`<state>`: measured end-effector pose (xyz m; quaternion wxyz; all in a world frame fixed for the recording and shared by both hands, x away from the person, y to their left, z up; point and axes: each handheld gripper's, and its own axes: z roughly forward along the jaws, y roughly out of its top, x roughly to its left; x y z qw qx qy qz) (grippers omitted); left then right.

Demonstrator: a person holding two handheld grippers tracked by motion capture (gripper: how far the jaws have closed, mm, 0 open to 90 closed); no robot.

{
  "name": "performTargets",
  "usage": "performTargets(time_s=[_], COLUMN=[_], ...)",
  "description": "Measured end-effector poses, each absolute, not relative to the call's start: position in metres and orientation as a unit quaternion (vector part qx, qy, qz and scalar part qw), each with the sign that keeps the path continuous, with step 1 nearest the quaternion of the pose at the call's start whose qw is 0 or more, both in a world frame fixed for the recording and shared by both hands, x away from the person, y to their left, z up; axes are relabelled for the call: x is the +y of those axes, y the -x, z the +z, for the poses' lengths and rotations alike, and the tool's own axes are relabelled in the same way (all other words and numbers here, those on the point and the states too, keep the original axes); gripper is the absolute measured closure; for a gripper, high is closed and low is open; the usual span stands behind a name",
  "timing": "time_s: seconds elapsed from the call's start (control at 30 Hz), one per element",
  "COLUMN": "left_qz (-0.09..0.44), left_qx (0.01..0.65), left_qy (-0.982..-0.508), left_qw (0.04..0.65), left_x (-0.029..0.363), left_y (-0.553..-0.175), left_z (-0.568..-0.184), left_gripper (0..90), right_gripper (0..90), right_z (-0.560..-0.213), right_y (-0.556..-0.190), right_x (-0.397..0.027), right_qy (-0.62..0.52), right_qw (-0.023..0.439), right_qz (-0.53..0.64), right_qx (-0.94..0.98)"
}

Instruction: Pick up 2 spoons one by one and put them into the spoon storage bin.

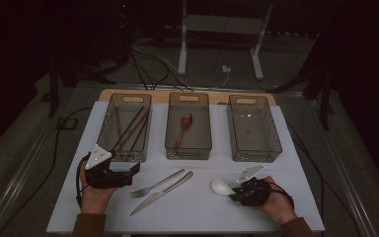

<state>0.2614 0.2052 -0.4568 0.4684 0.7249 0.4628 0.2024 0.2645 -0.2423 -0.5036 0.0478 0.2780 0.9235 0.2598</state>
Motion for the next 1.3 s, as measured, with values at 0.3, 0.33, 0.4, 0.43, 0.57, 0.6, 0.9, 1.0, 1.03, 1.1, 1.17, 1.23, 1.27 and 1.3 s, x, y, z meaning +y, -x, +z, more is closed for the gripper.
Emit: performTargets(time_s=[0.3, 0.33, 0.4, 0.43, 0.57, 0.6, 0.9, 1.0, 1.03, 1.1, 1.17, 1.23, 1.27, 1.3], left_qz=[0.202, 0.202, 0.202, 0.202, 0.202, 0.202, 0.202, 0.201, 0.201, 0.202, 0.202, 0.202, 0.202, 0.202], left_qx=[0.463, 0.463, 0.463, 0.463, 0.462, 0.462, 0.462, 0.463, 0.463, 0.463, 0.463, 0.463, 0.462, 0.462], left_qy=[-0.725, -0.725, -0.725, -0.725, -0.725, -0.726, -0.727, -0.726, -0.726, -0.726, -0.726, -0.726, -0.726, -0.726], left_qw=[0.469, 0.468, 0.469, 0.469, 0.468, 0.468, 0.467, 0.467, 0.467, 0.467, 0.467, 0.467, 0.467, 0.467], left_x=[0.205, 0.205, 0.206, 0.205, 0.205, 0.205, 0.205, 0.205, 0.205, 0.205, 0.205, 0.205, 0.205, 0.205], left_y=[-0.261, -0.261, -0.261, -0.261, -0.262, -0.262, -0.262, -0.262, -0.262, -0.262, -0.262, -0.262, -0.262, -0.262], left_z=[-0.457, -0.457, -0.457, -0.457, -0.457, -0.457, -0.458, -0.458, -0.458, -0.458, -0.458, -0.458, -0.458, -0.458], left_gripper=[0.6, 0.6, 0.6, 0.6, 0.6, 0.6, 0.6, 0.6, 0.6, 0.6, 0.6, 0.6, 0.6, 0.6], right_gripper=[69.7, 70.8, 72.2, 72.8, 81.0, 85.1, 86.2, 86.2, 86.2, 86.2, 86.2, 86.2, 86.2, 86.2], right_z=[-0.504, -0.504, -0.503, -0.503, -0.502, -0.502, -0.502, -0.499, -0.499, -0.497, -0.495, -0.493, -0.492, -0.491], right_y=[-0.264, -0.264, -0.264, -0.264, -0.264, -0.263, -0.262, -0.265, -0.265, -0.267, -0.267, -0.268, -0.269, -0.270], right_x=[-0.241, -0.241, -0.239, -0.239, -0.239, -0.239, -0.240, -0.241, -0.241, -0.242, -0.241, -0.241, -0.241, -0.241], right_qy=[-0.269, -0.264, -0.264, -0.265, -0.263, -0.262, -0.271, -0.282, -0.282, -0.286, -0.290, -0.292, -0.293, -0.292], right_qw=[0.045, 0.049, 0.051, 0.051, 0.045, 0.039, 0.052, 0.056, 0.057, 0.058, 0.062, 0.063, 0.064, 0.064], right_qz=[0.252, 0.249, 0.243, 0.242, 0.242, 0.245, 0.254, 0.270, 0.274, 0.278, 0.281, 0.286, 0.288, 0.290], right_qx=[0.929, 0.931, 0.932, 0.932, 0.933, 0.933, 0.927, 0.919, 0.918, 0.915, 0.913, 0.910, 0.909, 0.909])
